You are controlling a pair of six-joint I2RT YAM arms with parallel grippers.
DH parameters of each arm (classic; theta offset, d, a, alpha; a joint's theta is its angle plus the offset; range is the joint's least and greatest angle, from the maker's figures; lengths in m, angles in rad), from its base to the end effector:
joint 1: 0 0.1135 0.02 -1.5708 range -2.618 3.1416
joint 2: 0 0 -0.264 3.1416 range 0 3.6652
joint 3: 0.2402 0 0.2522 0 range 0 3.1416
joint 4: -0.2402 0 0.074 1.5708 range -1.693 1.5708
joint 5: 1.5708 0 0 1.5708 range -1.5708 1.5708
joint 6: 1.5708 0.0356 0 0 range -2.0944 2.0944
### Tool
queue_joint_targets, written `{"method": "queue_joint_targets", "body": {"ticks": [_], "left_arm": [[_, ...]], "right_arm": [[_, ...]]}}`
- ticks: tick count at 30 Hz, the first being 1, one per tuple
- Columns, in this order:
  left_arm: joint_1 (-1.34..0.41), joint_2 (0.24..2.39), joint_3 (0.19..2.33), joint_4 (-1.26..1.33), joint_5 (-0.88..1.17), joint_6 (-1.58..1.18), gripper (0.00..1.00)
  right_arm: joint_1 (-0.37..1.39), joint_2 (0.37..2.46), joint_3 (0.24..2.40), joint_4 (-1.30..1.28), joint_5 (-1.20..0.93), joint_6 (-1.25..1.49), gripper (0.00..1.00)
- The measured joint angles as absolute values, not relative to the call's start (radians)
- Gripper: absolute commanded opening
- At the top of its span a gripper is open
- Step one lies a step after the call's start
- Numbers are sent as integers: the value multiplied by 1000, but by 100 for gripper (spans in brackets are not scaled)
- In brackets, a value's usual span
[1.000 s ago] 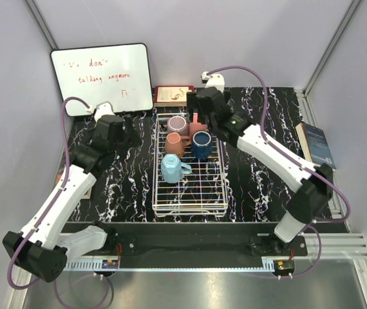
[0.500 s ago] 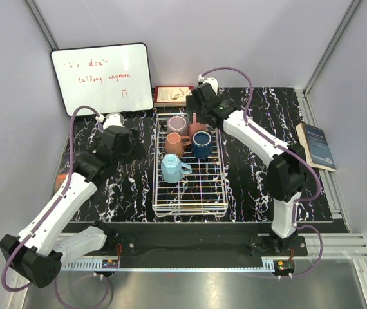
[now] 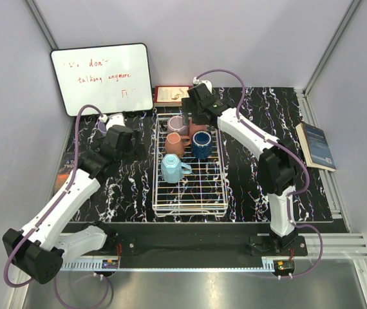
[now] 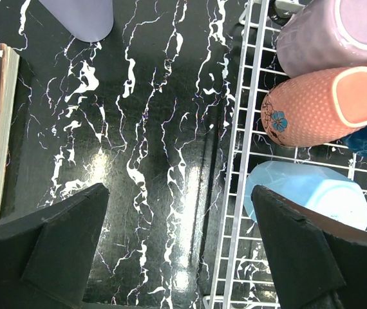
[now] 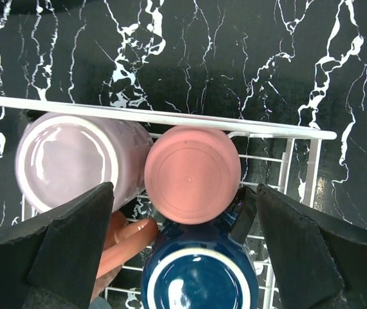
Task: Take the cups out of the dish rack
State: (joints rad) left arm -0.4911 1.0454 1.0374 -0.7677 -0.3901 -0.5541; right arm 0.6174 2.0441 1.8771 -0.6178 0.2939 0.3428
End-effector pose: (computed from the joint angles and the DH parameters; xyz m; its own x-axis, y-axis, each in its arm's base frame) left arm 0.1910 -0.0868 0.3251 -0.6286 -0.2157 -0.7472 -0.1576 0.9762 -0.1492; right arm 0.3878 0.2627 0.2905 -0.6728 -0.0831 -0.7352 -0.1708 0.9843 0.0450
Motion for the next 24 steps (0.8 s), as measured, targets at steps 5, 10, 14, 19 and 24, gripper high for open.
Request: {"method": "queue_joint_targets", "body": {"ticks": [5,10,14,19,24], "left_arm": [[-492,1061,1037,-768,-391,-554,99],[-492,1085,1037,-768,-390,-555,99],[-495,1097,1037,-768,-390,-556,99],[-497,1100,1037,-767,-390,-556,99],[-497,1106,1036,-767,-390,-558,99]], "right_arm": [[607,2069,1883,-619,286,350,85],[593,2085,1888,-618,276,357,66],[588,2090,1893,-617,268,361,66],[586,2092,1894,-617,266,361,67],[586,2093,1894,-617,260,363,35]]}}
